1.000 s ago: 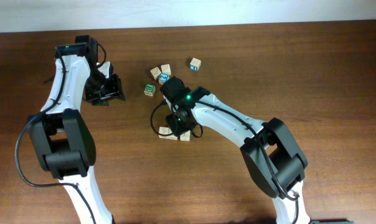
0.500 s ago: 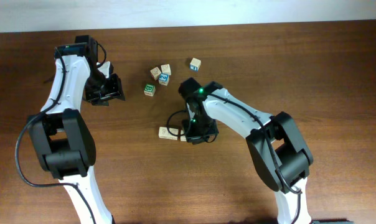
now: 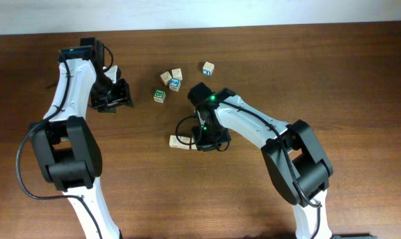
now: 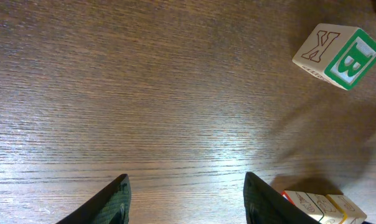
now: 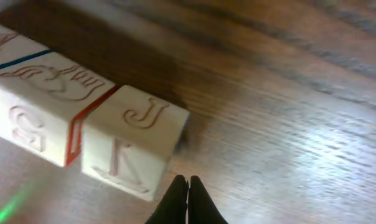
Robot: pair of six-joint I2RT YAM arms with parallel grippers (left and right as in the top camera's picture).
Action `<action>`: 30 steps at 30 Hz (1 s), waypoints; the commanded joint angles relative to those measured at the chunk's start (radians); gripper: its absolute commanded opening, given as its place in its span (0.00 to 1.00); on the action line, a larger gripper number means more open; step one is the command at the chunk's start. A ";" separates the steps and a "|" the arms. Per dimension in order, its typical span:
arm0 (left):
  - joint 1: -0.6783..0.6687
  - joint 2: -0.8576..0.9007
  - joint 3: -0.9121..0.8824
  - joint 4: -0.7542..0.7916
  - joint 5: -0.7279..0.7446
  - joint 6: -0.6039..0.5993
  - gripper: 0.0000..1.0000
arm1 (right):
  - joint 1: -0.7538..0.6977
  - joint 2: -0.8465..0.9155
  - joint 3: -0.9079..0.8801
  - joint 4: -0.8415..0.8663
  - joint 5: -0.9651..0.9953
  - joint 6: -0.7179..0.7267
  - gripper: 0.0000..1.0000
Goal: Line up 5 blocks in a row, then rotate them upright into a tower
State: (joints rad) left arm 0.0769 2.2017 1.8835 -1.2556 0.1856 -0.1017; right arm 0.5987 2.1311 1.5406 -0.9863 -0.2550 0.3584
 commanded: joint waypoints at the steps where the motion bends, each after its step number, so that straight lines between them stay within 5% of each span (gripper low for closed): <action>1: 0.000 0.012 0.017 -0.001 0.000 -0.009 0.56 | 0.005 -0.008 -0.005 0.016 0.077 -0.010 0.05; 30: 0.000 0.012 0.017 -0.001 0.000 -0.009 0.56 | 0.014 -0.006 0.030 0.070 0.019 -0.010 0.05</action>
State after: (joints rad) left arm 0.0769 2.2017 1.8835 -1.2556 0.1856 -0.1017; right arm 0.6151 2.1311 1.5410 -0.8867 -0.2295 0.3584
